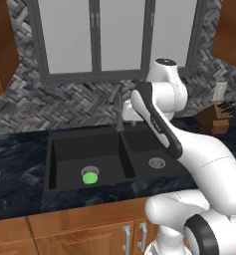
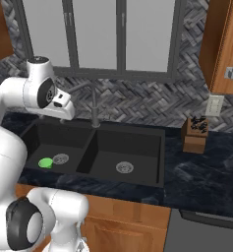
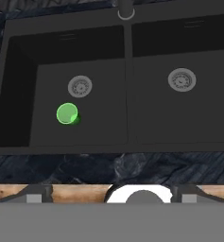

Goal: Move any existing items from the left basin to the right basin for drying. Then move the measuring cup from the counter to the left basin of the sink for washing.

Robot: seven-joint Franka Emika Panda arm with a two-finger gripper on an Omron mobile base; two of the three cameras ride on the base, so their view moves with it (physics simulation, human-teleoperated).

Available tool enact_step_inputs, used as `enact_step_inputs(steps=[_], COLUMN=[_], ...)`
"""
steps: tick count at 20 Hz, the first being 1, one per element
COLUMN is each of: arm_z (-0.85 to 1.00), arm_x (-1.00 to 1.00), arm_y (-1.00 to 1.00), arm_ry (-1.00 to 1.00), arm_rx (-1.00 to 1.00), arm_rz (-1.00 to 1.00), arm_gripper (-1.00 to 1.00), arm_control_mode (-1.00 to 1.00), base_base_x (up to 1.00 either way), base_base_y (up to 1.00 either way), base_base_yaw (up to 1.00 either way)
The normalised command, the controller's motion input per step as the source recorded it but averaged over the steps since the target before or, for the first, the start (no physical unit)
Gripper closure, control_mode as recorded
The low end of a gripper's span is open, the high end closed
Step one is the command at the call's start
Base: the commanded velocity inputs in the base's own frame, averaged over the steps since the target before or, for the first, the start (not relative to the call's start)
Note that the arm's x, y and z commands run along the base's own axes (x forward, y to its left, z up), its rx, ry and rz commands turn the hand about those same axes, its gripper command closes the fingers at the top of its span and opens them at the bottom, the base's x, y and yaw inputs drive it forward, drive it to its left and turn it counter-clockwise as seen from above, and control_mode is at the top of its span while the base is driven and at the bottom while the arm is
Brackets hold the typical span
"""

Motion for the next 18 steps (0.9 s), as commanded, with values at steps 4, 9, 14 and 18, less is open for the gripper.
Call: enact_step_inputs(steps=[4,9,14,18], arm_z=[-0.11,-0.11,-0.08,-0.11], arm_x=[-0.22,-0.12,-0.05,-0.02], arm_y=[0.25,0.20,0.25,0.19], arm_ry=[0.00,0.00,0.00,0.01], arm_rx=[0.00,0.00,-0.04,-0.02], arm_rz=[-0.05,-0.03,-0.01,0.00], arm_gripper=[-1.00,-1.00,-1.00,-1.00], arm_control_mode=[-1.00,-1.00,-1.00,-1.00], base_base_x=[0.00,0.00,0.00,0.00], base_base_y=[0.00,0.00,0.00,0.00], base_base_yaw=[0.00,0.00,0.00,0.00])
